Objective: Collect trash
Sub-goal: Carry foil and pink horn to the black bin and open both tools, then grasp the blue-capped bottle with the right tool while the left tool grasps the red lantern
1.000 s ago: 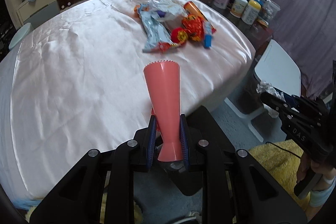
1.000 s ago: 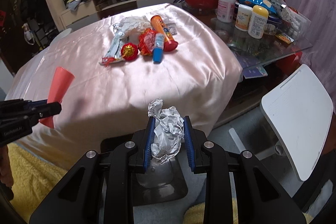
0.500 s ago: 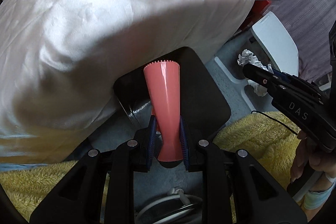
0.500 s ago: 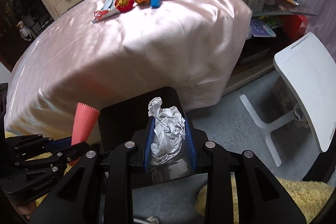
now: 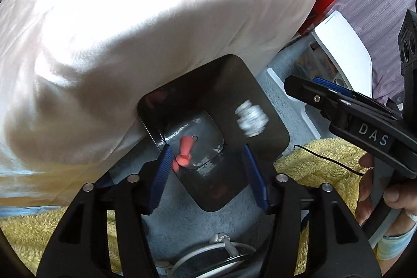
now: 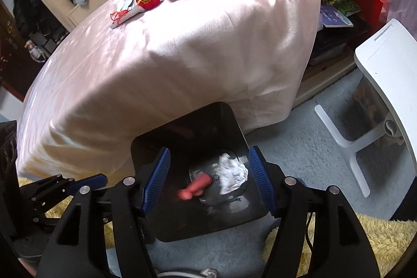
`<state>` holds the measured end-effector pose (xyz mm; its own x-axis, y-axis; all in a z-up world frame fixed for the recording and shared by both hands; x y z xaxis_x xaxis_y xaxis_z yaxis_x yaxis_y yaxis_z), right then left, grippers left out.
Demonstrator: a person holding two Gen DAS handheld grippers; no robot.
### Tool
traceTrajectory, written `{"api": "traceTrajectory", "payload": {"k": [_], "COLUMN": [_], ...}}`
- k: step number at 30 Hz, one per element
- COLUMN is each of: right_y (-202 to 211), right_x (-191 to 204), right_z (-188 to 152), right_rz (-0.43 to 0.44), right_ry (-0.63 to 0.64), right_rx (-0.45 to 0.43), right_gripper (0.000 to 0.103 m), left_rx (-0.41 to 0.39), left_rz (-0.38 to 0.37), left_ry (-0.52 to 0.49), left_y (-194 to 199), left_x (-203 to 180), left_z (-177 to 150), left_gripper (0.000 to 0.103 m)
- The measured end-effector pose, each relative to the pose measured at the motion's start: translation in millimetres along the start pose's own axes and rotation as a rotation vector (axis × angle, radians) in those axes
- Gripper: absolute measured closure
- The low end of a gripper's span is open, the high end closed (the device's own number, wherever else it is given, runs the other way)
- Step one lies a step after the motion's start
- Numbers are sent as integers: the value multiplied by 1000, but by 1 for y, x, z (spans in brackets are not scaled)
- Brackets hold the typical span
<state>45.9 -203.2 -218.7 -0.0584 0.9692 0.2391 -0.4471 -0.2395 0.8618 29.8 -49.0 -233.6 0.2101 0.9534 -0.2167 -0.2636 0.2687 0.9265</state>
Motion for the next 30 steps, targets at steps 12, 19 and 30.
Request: {"api": "traceTrajectory", "payload": {"k": [12,19,30], "right_y": [54,75,58], "right_x": [-8,-11,7], "right_z": [34,64,136], "right_rz": [-43,-37,-55], "right_ry": [-33,-27,86], "right_rx": [-165,-232,-243], "right_gripper": [21,21,29], "left_rx": [-129,-200,-285], "left_rz": [41,44,118], "left_ry": [2,4,23], "left_y": [49,85,106], "left_x": [6,12,52], "left_z": [16,43,116], "left_gripper": [24,23,23]}}
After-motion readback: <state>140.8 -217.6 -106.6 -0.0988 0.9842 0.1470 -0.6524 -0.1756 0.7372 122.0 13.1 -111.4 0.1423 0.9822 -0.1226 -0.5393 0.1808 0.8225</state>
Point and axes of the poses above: each gripper's, at about its wrist camera, not at the fingertips, and y roughly against the way its jaws point, x to its left, z to its top, the point moved 3 cm from there along -y, roughly the way its jaws point
